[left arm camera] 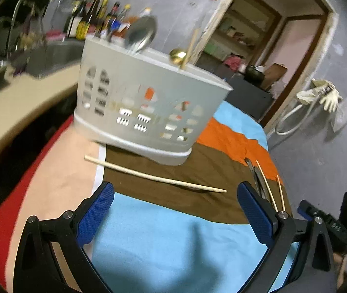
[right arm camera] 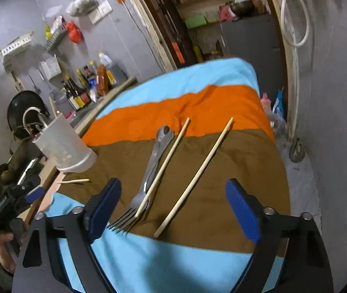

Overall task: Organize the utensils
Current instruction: 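Move both open grippers back over the remaining fork, knife and chopsticks, then grasp the fork and chopsticks with right while left grasps the loose chopstick, then lift both held utensils up over the white caddy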

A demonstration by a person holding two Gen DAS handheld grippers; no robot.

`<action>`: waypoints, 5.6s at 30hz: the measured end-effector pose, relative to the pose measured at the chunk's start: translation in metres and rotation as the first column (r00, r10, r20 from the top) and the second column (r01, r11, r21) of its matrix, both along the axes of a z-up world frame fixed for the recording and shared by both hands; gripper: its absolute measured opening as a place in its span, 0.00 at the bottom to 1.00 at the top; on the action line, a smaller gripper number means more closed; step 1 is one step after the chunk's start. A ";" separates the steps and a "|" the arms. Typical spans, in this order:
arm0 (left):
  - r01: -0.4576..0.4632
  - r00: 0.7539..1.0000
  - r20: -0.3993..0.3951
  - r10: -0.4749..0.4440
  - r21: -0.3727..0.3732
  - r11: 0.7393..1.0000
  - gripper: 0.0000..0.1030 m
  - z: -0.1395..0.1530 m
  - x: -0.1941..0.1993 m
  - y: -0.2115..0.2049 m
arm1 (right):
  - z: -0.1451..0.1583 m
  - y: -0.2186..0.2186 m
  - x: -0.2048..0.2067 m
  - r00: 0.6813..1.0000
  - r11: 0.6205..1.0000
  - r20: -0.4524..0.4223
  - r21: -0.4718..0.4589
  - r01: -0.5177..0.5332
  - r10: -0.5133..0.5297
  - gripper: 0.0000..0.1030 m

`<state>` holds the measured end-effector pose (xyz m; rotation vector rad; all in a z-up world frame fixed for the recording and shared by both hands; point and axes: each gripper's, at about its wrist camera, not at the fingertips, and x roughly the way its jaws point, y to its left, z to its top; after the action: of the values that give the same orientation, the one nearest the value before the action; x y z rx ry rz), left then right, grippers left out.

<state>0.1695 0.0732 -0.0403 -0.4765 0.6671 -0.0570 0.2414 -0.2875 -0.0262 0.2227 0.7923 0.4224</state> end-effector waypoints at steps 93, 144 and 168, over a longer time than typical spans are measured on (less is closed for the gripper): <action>0.621 0.755 -0.403 -0.517 0.186 0.761 0.03 0.004 0.079 -0.090 | -0.008 0.048 0.083 0.961 0.985 -0.244 -0.083 -0.153 0.129 0.22; 0.376 0.882 0.265 -0.390 0.105 0.921 0.02 0.079 0.029 -0.040 | 0.077 0.112 -0.002 0.899 0.963 0.389 0.090 -0.254 0.201 0.02; -0.059 0.748 0.664 0.015 0.044 0.997 0.02 0.135 0.071 0.116 | 0.111 0.237 0.057 0.709 0.907 0.700 0.240 -0.347 0.086 0.02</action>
<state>0.2403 0.1895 0.0945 -0.3718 -0.0524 -0.1608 0.2980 -0.0506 0.0847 0.2872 -0.0032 0.8243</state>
